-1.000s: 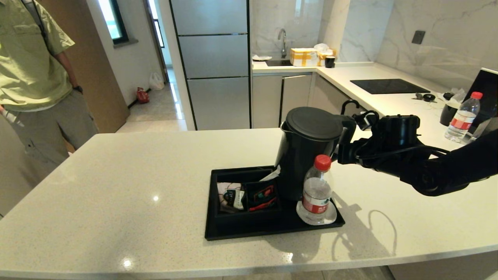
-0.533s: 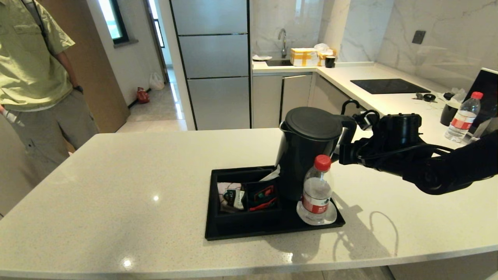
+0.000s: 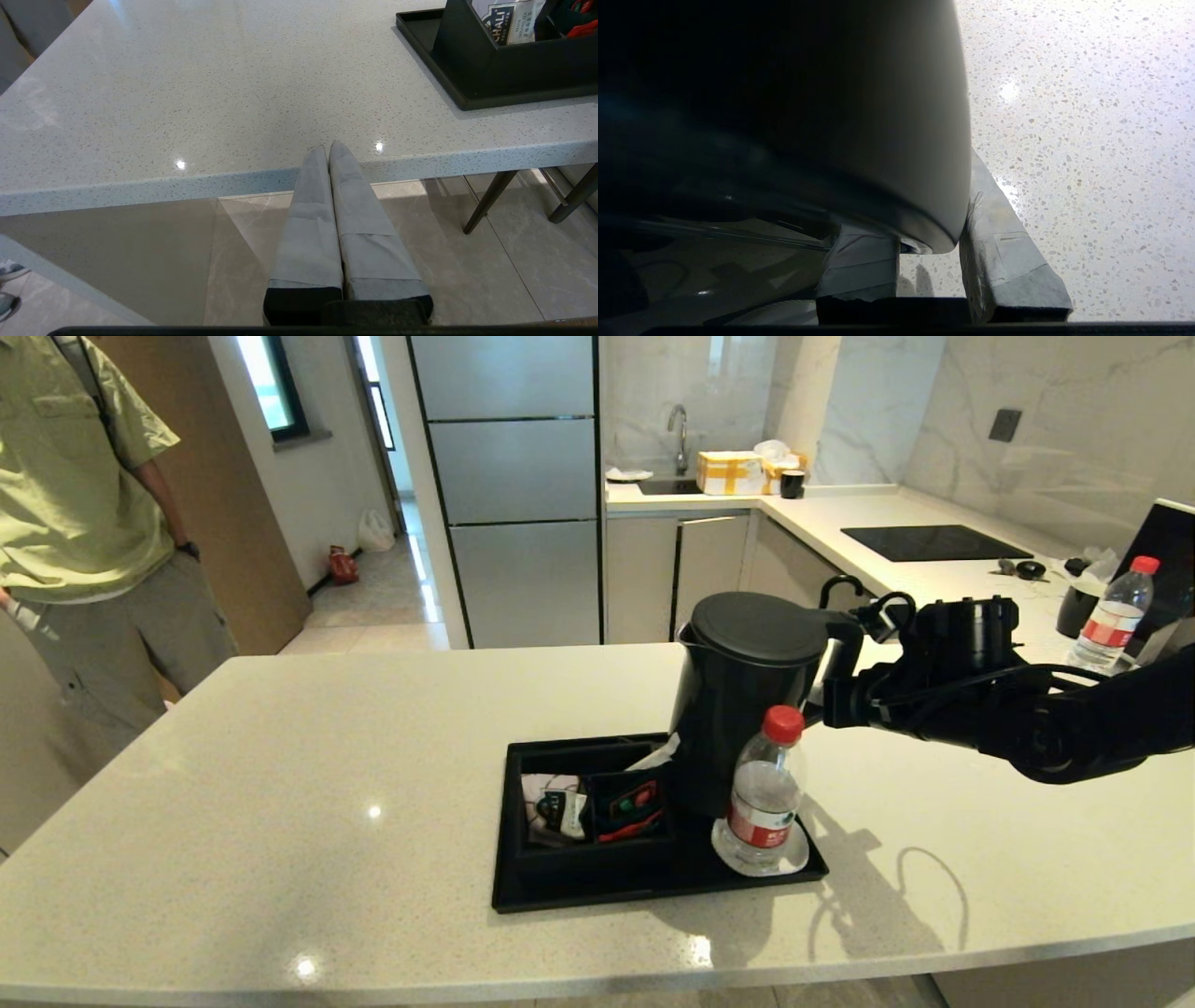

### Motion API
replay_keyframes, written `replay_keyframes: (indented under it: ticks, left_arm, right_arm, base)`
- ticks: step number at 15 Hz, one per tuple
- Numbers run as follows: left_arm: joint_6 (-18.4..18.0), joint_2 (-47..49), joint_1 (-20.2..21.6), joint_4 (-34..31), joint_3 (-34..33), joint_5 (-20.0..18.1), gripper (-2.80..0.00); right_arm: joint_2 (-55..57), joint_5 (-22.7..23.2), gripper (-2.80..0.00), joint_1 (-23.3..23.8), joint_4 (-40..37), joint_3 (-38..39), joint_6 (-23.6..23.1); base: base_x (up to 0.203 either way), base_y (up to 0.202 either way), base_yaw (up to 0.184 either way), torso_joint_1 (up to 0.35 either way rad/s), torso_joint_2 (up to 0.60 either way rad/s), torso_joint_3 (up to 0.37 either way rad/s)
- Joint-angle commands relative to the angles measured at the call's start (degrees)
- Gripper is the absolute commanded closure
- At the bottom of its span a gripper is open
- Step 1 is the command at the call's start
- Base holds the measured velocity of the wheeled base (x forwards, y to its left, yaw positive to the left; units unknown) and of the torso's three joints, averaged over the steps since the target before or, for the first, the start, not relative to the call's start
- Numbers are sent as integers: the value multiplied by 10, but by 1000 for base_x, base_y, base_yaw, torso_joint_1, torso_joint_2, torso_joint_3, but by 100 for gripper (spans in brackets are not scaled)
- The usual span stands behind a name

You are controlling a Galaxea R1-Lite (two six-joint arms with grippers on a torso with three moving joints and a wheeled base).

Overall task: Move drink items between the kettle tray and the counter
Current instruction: Return the kettle to its original position

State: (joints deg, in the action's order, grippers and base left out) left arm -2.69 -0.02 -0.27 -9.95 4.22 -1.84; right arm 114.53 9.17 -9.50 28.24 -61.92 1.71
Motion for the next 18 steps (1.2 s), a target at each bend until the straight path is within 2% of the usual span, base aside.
replay_keyframes:
  ticks: [1, 4, 18]
  left_arm:
    - [0, 0, 0, -1, 0, 0, 0]
    - [0, 0, 0, -1, 0, 0, 0]
    - [0, 0, 0, -1, 0, 0, 0]
  right_arm:
    - [3, -8, 0, -1, -13, -6, 0]
    - [12, -44, 0, -4, -29, -22, -12]
    - [21, -48, 0, -36, -32, -22, -14]
  base:
    - [0, 0, 0, 0, 0, 0]
    - [0, 0, 0, 0, 0, 0]
    - [0, 0, 0, 0, 0, 0]
